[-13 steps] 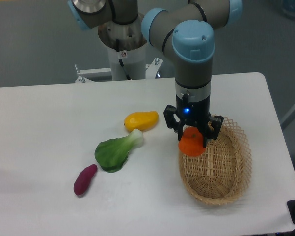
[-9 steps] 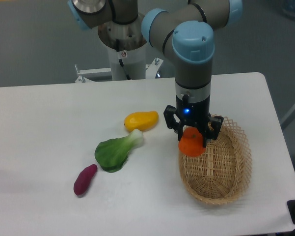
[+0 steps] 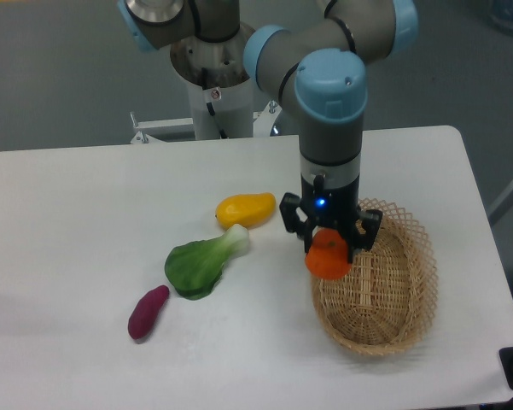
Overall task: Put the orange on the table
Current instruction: 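Carry the orange away from the basket toward the purple sweet potato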
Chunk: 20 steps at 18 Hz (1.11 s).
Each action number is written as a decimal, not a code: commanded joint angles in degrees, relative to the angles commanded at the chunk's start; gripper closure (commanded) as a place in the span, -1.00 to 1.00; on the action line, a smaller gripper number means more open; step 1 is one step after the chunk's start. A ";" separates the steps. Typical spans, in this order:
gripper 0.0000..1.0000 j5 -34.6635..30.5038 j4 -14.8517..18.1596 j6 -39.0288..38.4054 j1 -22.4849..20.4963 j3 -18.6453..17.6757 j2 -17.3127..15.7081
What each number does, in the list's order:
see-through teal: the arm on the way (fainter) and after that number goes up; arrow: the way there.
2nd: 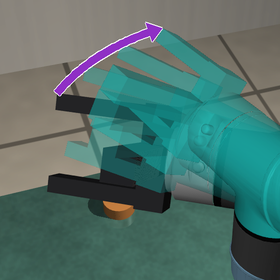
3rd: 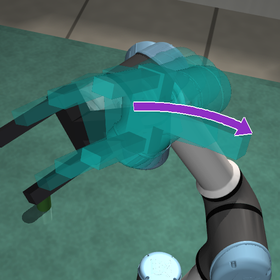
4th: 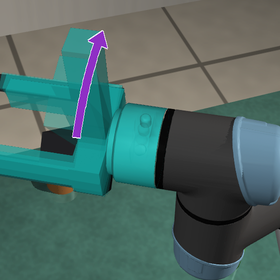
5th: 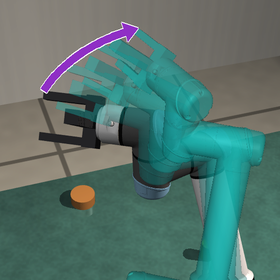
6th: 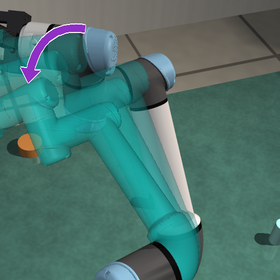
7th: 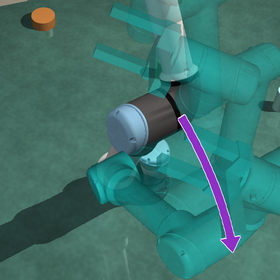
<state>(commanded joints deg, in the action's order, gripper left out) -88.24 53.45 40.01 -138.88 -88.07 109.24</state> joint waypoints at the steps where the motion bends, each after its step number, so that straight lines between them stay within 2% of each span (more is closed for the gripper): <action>1: -0.37 -0.17 -1.23 -2.37 0.97 0.00 0.71; 9: -0.37 -0.26 -7.92 -15.22 8.35 0.00 9.06; 14: -0.38 -1.49 -8.01 -18.21 11.34 0.00 13.10; 20: -0.43 -2.46 -8.10 -18.30 13.11 -0.09 15.21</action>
<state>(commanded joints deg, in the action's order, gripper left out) -90.70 45.35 21.71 -125.77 -88.15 124.45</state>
